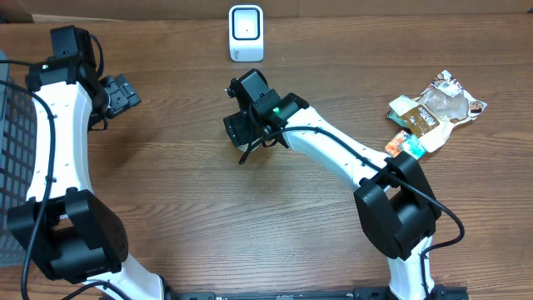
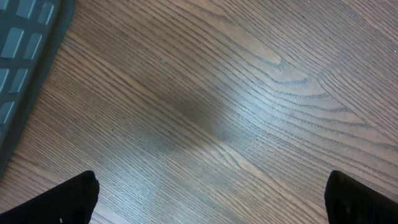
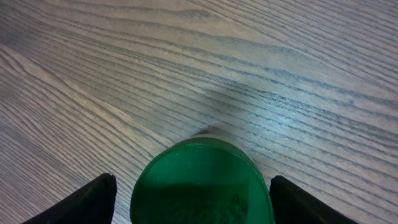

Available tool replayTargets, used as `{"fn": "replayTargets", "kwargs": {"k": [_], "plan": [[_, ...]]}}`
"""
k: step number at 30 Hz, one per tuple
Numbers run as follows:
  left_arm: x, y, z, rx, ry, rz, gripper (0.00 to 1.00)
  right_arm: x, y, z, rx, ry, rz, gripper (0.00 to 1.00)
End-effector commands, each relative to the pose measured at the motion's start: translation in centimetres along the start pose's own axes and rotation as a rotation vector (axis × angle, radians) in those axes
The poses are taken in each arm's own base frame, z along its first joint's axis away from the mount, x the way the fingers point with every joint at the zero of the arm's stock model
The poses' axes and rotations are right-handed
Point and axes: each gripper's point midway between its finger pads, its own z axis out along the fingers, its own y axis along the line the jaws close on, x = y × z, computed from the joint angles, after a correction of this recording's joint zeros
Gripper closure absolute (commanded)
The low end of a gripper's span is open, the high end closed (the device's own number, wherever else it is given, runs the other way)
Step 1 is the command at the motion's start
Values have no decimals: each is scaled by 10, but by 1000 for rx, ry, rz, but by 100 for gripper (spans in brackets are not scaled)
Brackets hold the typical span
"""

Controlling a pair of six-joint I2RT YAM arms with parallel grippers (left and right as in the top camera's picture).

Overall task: Scan the item barcode
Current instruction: 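Lower the right gripper onto the green-lidded jar and grasp it, then lift the jar with the right gripper toward the white scanner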

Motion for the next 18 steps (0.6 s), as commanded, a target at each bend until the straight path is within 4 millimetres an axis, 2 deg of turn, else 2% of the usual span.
{"fn": "replayTargets", "kwargs": {"k": [1, 7, 12, 18], "plan": [[-5, 1, -7, -4, -24, -9, 1, 5, 1, 6, 7, 12, -16, 23], [-5, 1, -7, -4, -24, -9, 1, 12, -4, 16, 31, 38, -14, 23], [-5, 1, -7, -4, -24, -8, 0, 11, -5, 16, 34, 34, -14, 24], [-5, 1, -7, -4, -24, -9, 1, 14, -6, 16, 39, 46, -12, 32]]}}
